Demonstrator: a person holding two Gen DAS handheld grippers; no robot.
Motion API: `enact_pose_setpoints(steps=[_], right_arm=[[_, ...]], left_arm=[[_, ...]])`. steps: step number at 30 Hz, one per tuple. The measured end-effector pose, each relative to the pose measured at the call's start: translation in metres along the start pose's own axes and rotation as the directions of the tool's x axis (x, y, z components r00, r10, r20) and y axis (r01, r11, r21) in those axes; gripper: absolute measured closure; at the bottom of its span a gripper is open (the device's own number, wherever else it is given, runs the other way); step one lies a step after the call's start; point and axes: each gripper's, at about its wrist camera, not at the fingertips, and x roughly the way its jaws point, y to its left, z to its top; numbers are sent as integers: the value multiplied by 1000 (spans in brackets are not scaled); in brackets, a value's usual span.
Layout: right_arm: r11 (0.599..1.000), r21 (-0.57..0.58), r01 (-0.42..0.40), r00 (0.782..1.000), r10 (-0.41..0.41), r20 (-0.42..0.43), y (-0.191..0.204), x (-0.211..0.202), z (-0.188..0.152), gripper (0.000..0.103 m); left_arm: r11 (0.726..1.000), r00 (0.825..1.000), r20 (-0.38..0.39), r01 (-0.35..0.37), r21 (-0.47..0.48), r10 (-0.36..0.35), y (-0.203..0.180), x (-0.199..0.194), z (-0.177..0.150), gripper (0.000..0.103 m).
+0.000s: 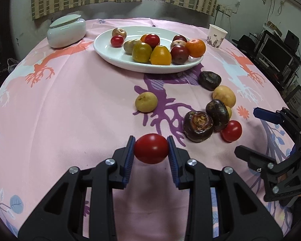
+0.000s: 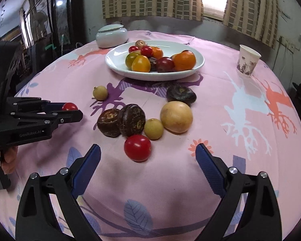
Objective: Organize fruits
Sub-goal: 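Grasp a red tomato with the left gripper while the right grasps a red tomato, then carry both red tomatoes over the white plate and open both grippers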
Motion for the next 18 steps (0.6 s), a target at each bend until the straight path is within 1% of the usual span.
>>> enact_pose_setpoints(steps=[1,2,3,5,6,7,8,9,10,11,15,18], right_arm=[[1000,-23,13,1000,-13,-16,5,4,0,14],[999,-38,22,999,-24,-37,8,9,0,22],[998,-50,25,998,-28,-64,11,14,1,28],[998,-55,23,996,-28,-80,13,21,2,31],[998,-56,22,997,-27,-79,15,22,4,42],[998,-56,19,996,-24,-82,17,24,5,47],[998,-52,18,995,-22,-93,17,27,6,60],[999,-46,29,994,-33,-106,17,29,7,65],[999,-41,32,993,-37,-108,16,30,8,66],[998,-41,42,993,-46,-109,16,30,9,71],[1000,-9,17,994,-18,-106,12,23,4,71],[1000,25,8,996,-5,-88,6,16,0,71]], left_arm=[[1000,1000,-1,7,0,-7,0,0,0,71],[1000,1000,-4,16,-3,-16,1,0,-1,71],[1000,1000,-5,22,-5,-22,1,0,-1,71],[1000,1000,-2,30,-4,-30,1,-1,0,71],[1000,1000,2,28,-1,-28,1,-2,0,71],[1000,1000,7,26,-1,-26,1,-3,0,71],[1000,1000,9,30,-4,-30,1,-4,0,71],[999,999,8,34,-6,-34,1,-4,0,71],[999,999,8,35,-6,-35,1,-4,0,71],[999,999,8,33,-6,-33,1,-4,0,70],[999,1000,1,31,-6,-31,1,-2,0,71],[1000,1000,-2,30,-6,-30,1,-1,-1,70]])
